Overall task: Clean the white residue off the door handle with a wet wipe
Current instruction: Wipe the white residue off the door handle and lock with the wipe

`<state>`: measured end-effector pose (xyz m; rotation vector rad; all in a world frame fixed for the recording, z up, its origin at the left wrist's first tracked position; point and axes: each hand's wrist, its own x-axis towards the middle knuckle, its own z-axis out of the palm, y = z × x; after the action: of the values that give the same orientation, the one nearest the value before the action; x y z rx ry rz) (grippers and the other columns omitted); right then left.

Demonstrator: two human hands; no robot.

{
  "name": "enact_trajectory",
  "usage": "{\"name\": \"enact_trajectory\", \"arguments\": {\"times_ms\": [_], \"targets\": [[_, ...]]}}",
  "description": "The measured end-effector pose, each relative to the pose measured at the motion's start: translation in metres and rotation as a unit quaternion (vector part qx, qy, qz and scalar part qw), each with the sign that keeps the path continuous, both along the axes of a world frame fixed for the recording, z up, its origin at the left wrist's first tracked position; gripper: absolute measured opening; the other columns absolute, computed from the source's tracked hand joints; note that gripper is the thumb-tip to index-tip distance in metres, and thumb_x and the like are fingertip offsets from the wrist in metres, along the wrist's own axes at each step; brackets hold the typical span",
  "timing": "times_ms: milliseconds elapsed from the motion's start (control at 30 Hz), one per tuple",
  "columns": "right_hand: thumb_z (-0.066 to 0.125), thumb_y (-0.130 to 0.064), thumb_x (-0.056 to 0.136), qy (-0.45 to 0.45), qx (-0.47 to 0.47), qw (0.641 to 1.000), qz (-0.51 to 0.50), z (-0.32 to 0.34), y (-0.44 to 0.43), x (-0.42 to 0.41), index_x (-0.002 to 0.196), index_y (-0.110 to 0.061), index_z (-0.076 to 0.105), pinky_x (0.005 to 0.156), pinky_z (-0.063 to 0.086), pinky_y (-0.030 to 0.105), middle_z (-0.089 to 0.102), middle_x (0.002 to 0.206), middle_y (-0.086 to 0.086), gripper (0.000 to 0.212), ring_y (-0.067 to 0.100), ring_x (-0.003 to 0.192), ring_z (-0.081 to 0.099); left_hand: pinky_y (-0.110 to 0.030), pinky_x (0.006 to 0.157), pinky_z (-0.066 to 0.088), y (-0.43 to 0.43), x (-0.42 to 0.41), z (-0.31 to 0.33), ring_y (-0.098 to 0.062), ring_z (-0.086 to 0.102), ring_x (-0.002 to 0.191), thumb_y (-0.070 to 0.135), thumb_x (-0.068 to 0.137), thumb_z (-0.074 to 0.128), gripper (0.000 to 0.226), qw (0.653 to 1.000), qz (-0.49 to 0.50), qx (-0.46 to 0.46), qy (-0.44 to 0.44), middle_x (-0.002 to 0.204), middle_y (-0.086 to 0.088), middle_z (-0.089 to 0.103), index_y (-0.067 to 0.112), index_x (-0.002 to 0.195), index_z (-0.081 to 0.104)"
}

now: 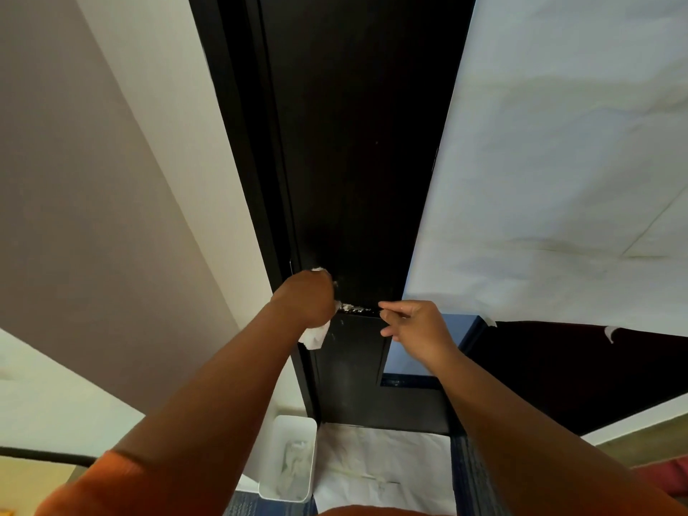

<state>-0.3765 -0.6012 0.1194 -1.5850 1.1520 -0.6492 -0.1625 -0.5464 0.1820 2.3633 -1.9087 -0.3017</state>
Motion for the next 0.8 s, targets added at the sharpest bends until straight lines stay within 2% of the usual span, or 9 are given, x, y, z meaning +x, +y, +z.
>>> {"name": "enact_trajectory", "arguments": {"times_ms": [133, 200, 267, 333, 400, 533, 633, 700, 800], "targets": [[0.067, -0.022, 0.097, -0.006, 0.007, 1.000, 0.001, -0.001, 0.000, 0.000, 0.116, -0.027, 0.074, 0.090, 0.060, 0.039, 0.077, 0.096, -0.006, 0.022, 0.009, 0.080, 0.075, -0.030, 0.074, 0.054, 0.018, -0.009, -0.005, -0.019, 0.063, 0.077, 0.028, 0.099, 0.058, 0.021, 1.000, 0.023, -0.008, -0.012, 0.086, 0.000, 0.063, 0.013, 0.111, 0.066], [0.067, -0.023, 0.096, -0.012, 0.006, 1.000, 0.004, -0.001, 0.000, 0.000, 0.117, -0.027, 0.074, 0.090, 0.060, 0.038, 0.077, 0.098, -0.008, 0.022, 0.008, 0.081, 0.075, -0.032, 0.079, 0.059, 0.037, -0.014, -0.008, -0.022, 0.069, 0.083, 0.017, 0.098, 0.059, 0.017, 0.999, -0.002, -0.027, -0.045, 0.096, -0.002, 0.070, 0.016, 0.111, 0.070], [0.068, -0.023, 0.096, -0.013, 0.006, 1.000, 0.004, -0.002, 0.000, -0.001, 0.118, -0.027, 0.074, 0.090, 0.060, 0.036, 0.076, 0.101, -0.008, 0.023, 0.007, 0.081, 0.075, -0.032, 0.080, 0.059, 0.042, -0.013, -0.009, -0.024, 0.070, 0.086, 0.014, 0.098, 0.058, 0.017, 0.999, -0.015, -0.031, -0.027, 0.101, -0.005, 0.072, 0.015, 0.109, 0.072], [0.068, -0.023, 0.096, -0.015, 0.012, 1.000, -0.002, -0.003, -0.001, -0.001, 0.117, -0.028, 0.074, 0.090, 0.060, 0.036, 0.077, 0.099, -0.008, 0.022, 0.008, 0.081, 0.075, -0.033, 0.076, 0.058, 0.033, -0.010, -0.007, -0.021, 0.067, 0.076, 0.020, 0.100, 0.056, 0.016, 1.000, 0.003, -0.024, -0.017, 0.086, -0.001, 0.069, 0.017, 0.103, 0.071], [0.069, -0.023, 0.095, -0.016, 0.014, 1.000, -0.004, -0.003, -0.001, -0.001, 0.115, -0.028, 0.075, 0.090, 0.060, 0.038, 0.077, 0.097, -0.007, 0.021, 0.009, 0.080, 0.075, -0.030, 0.073, 0.053, 0.014, -0.003, -0.006, -0.016, 0.061, 0.073, 0.035, 0.102, 0.053, 0.025, 1.000, 0.020, -0.002, -0.014, 0.077, 0.005, 0.061, 0.018, 0.108, 0.069], [0.069, -0.022, 0.095, -0.020, 0.011, 1.000, 0.001, -0.003, -0.002, -0.001, 0.115, -0.026, 0.075, 0.089, 0.061, 0.041, 0.078, 0.095, -0.005, 0.021, 0.011, 0.079, 0.076, -0.032, 0.088, 0.055, -0.013, 0.003, -0.003, -0.019, 0.066, 0.090, 0.037, 0.100, 0.057, 0.034, 0.999, 0.009, 0.046, -0.002, 0.097, -0.003, 0.070, 0.010, 0.117, 0.068], [0.070, -0.023, 0.094, -0.016, 0.019, 1.000, 0.001, -0.003, -0.004, -0.002, 0.113, -0.028, 0.076, 0.088, 0.060, 0.036, 0.078, 0.091, -0.005, 0.020, 0.009, 0.079, 0.075, -0.031, 0.076, 0.055, 0.000, -0.009, -0.010, -0.018, 0.065, 0.078, 0.036, 0.100, 0.056, 0.028, 0.997, 0.071, 0.023, 0.030, 0.079, 0.001, 0.064, 0.012, 0.110, 0.065], [0.070, -0.024, 0.094, -0.018, 0.022, 1.000, 0.004, -0.002, -0.004, -0.002, 0.113, -0.029, 0.075, 0.086, 0.059, 0.032, 0.078, 0.090, -0.006, 0.020, 0.007, 0.079, 0.075, -0.032, 0.082, 0.056, 0.023, -0.014, -0.018, -0.021, 0.069, 0.085, 0.028, 0.102, 0.053, 0.024, 0.992, 0.103, -0.020, 0.064, 0.087, -0.002, 0.071, 0.013, 0.108, 0.070], [0.069, -0.023, 0.095, -0.024, 0.019, 1.000, 0.007, -0.003, -0.003, -0.003, 0.115, -0.028, 0.075, 0.082, 0.058, 0.027, 0.077, 0.094, -0.007, 0.021, 0.007, 0.079, 0.075, -0.033, 0.082, 0.052, 0.048, -0.010, -0.024, -0.023, 0.068, 0.094, 0.024, 0.102, 0.051, 0.025, 0.984, 0.067, -0.156, 0.057, 0.099, -0.003, 0.073, 0.015, 0.107, 0.073]]}}
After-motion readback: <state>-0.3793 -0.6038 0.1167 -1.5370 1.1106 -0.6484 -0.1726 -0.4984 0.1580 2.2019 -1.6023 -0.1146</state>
